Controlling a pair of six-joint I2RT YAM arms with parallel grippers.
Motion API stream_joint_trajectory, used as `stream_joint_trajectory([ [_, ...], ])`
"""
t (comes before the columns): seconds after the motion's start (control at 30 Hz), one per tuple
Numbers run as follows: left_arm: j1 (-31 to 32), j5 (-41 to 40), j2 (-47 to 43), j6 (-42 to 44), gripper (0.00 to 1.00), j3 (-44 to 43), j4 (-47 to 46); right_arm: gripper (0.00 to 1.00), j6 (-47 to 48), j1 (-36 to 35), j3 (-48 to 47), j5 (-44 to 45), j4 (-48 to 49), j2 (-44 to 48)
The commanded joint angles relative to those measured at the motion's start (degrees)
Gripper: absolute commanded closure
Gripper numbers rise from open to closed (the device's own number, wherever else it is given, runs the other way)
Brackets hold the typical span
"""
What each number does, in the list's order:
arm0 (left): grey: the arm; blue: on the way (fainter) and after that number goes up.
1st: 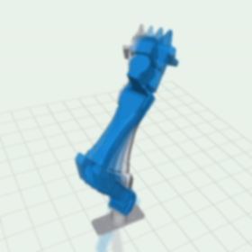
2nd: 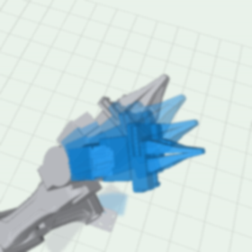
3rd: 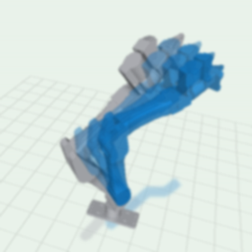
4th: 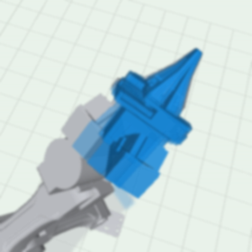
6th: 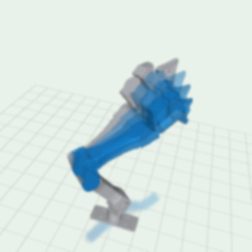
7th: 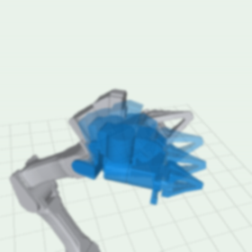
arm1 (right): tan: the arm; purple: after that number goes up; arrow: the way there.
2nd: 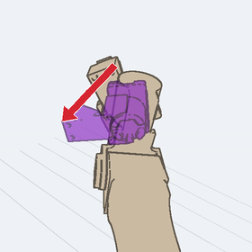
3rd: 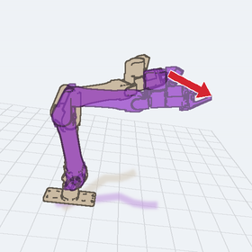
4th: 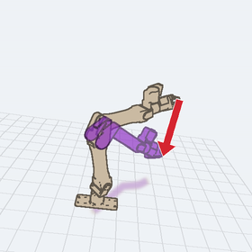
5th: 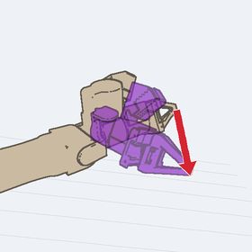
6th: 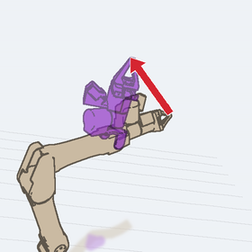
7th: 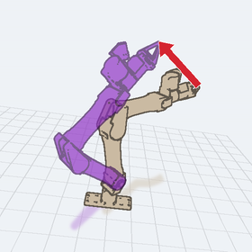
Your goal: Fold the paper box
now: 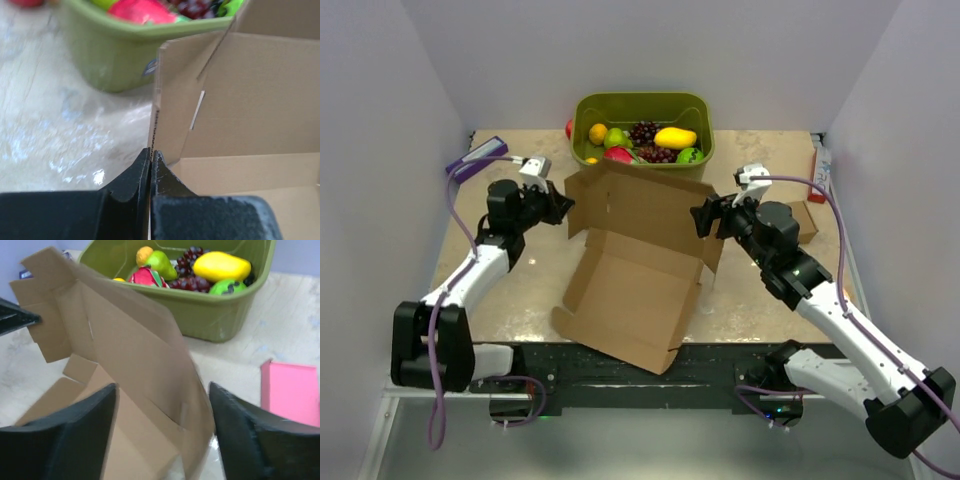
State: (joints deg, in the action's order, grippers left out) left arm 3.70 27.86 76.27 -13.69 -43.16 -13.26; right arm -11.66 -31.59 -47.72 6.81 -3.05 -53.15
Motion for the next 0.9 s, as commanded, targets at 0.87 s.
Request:
stream_joint_trajectory([
  [0.87,18.09,-37.26,-14.40,2.36,1.00,4.75,0.43,0.01,-47.39,-0.13,10.54,-2.05,0.75,17.21],
])
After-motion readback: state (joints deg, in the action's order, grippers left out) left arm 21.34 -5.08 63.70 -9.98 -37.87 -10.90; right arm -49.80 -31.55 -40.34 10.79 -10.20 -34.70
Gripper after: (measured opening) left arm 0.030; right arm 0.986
